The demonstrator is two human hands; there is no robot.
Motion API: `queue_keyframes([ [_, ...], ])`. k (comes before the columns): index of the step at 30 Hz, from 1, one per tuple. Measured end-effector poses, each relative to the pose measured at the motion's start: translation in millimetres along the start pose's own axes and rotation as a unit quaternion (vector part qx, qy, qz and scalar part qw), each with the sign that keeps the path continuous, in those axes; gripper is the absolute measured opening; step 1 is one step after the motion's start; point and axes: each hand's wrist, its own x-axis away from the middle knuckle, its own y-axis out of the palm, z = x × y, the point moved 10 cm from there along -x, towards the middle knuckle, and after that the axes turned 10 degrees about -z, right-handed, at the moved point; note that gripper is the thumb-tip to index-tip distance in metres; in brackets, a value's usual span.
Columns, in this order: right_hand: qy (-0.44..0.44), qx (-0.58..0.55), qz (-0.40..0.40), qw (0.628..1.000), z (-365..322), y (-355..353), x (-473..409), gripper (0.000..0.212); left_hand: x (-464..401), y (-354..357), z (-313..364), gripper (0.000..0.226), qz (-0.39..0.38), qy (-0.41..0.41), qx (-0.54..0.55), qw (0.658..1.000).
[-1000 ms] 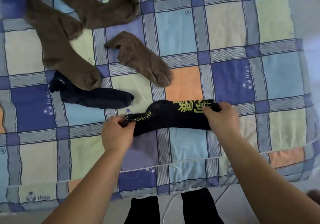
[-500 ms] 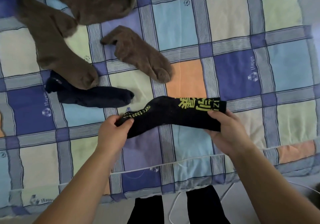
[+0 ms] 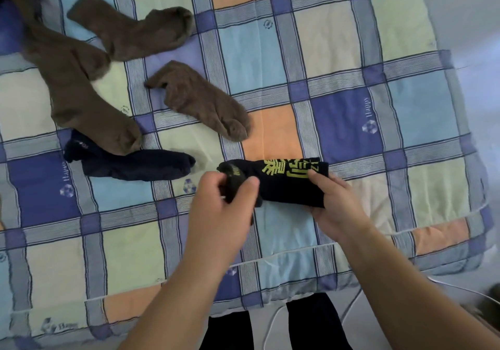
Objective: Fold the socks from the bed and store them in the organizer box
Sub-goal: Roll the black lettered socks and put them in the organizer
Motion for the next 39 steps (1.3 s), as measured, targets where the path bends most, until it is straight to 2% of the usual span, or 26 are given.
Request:
queue_keyframes([
  [1,0.006,-0.007,0.005,1.000,0.2,0.2,0.8,0.019,-2.0,16.4,7.6,0.034,-0.015,0.009,-0.005,1.000],
  [3,0.019,-0.036,0.005,0.999,2.0,-0.5,0.9,0.040,-9.7,44.1,15.8,0.030,-0.024,0.014,-0.023,0.999],
  [6,0.036,-0.077,-0.028,0.996,1.0,1.8,0.8,0.062,-22.1,78.4,24.1,0.030,-0.025,0.033,-0.075,0.996],
  [10,0.048,-0.091,-0.084,0.991,-1.1,5.3,-1.3,0.075,-36.1,123.6,13.9,0.061,-0.101,-0.011,-0.114,0.988],
  [12,0.049,-0.073,-0.109,0.990,-3.0,8.7,-2.5,0.079,-39.7,137.0,-1.0,0.070,-0.144,-0.061,-0.059,0.986],
  [14,0.042,-0.042,-0.119,0.991,-3.4,10.2,-4.0,0.074,-41.0,137.7,-12.9,0.071,-0.140,-0.097,0.003,0.985],
  [18,0.005,0.011,-0.100,0.995,-5.7,7.0,-5.8,0.046,-44.0,133.8,-29.2,0.076,-0.125,-0.139,0.073,0.980],
  [20,-0.007,0.021,-0.092,0.995,-7.7,9.0,-4.4,0.040,-45.3,140.6,-24.5,0.074,-0.174,-0.133,0.078,0.973],
  [22,-0.020,0.041,-0.071,0.996,-9.6,9.5,-4.0,0.038,-46.3,146.3,-25.7,0.082,-0.221,-0.145,0.098,0.959],
  [27,-0.026,0.059,0.006,0.998,-9.9,3.2,-6.7,0.023,-44.4,147.6,-34.1,0.083,-0.296,-0.173,0.167,0.924],
  [28,-0.022,0.051,0.013,0.998,-9.1,1.8,-6.9,0.019,-45.3,141.1,-35.7,0.077,-0.285,-0.176,0.178,0.925],
  [30,-0.006,0.024,0.018,1.000,-6.0,-1.3,-7.2,0.015,-51.7,113.2,-40.4,0.050,-0.211,-0.161,0.168,0.949],
  [32,0.016,-0.002,0.006,1.000,-3.3,-2.7,-8.7,0.015,-61.2,71.8,-42.8,0.020,-0.096,-0.103,0.073,0.987],
  [33,0.025,-0.013,0.000,1.000,-2.5,-4.0,-9.6,0.016,-63.3,51.2,-42.1,0.012,-0.036,-0.073,0.012,0.997],
  [35,0.036,-0.034,-0.010,0.999,-1.3,-6.0,-11.9,0.016,-64.5,25.0,-46.3,0.023,0.041,-0.056,-0.054,0.996],
  [36,0.038,-0.042,-0.017,0.998,-0.5,-6.5,-13.2,0.017,-66.8,21.8,-51.4,0.034,0.043,-0.064,-0.054,0.996],
  [38,0.042,-0.054,-0.027,0.997,1.8,-8.0,-15.6,0.020,-75.4,28.7,-60.2,0.048,0.000,-0.091,-0.039,0.995],
  [39,0.044,-0.055,-0.032,0.997,2.9,-8.5,-16.6,0.020,-79.6,35.1,-62.5,0.046,-0.028,-0.102,-0.043,0.993],
])
